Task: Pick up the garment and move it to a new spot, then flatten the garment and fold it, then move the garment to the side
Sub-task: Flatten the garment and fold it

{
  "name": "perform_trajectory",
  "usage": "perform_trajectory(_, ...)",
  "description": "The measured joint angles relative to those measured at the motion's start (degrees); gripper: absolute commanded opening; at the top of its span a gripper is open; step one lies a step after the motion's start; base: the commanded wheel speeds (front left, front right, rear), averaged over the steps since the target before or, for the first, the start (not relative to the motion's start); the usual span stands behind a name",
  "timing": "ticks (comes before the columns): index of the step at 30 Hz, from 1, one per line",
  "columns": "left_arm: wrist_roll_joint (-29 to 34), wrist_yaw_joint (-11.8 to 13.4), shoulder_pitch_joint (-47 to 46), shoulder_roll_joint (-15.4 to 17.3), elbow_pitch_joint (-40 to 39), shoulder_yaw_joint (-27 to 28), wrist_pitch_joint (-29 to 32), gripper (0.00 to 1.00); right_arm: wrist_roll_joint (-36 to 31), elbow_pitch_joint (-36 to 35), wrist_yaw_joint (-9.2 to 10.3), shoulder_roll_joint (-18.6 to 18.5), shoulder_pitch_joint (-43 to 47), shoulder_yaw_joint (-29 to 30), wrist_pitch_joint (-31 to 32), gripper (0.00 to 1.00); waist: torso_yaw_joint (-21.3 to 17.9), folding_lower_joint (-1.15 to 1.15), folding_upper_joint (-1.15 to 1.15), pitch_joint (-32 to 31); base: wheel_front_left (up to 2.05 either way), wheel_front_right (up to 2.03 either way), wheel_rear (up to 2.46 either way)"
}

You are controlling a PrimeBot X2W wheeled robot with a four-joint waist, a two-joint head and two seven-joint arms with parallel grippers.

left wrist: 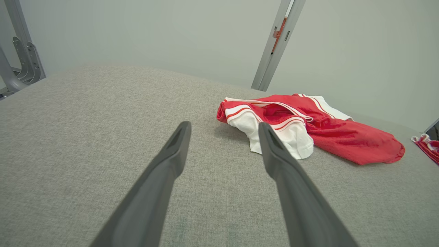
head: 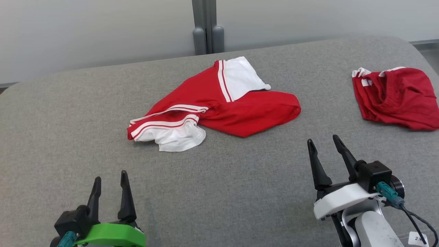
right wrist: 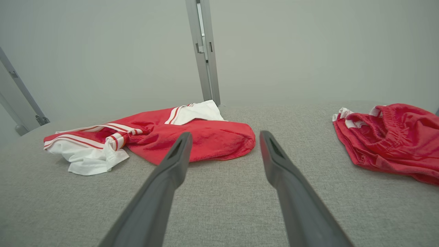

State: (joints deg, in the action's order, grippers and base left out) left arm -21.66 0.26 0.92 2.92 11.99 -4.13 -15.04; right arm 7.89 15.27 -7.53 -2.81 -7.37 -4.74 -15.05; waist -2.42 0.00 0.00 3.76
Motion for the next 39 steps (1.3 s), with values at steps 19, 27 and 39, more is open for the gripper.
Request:
perform_trajectory(19,-0.1,-0.6,-15.2,0.2,15.8,-4.2,5.0,1.0,0.0,-1.2,0.0,0.0,-4.3,-1.5,0.0,1.0,-4.2,0.0,0.0,7.2,0.0,0.0,0.0)
perform_trajectory(27,-1.9,-0.8,-21.9,2.2,25.3,-2.1,5.3,1.0,0.9,-1.4,0.0,0.0,-5.2,-0.8,0.0,1.0,-9.2,0.0,0.0,10.1,0.0,0.0,0.0)
perform_trajectory(39,-2.2,-2.8,-25.3,2.8,31.1,-3.4,2.2,0.0,1.0,-1.1,0.0,0.0,-4.8,0.2,0.0,1.0,-11.5,0.0,0.0,11.0,0.0,0.0,0.0)
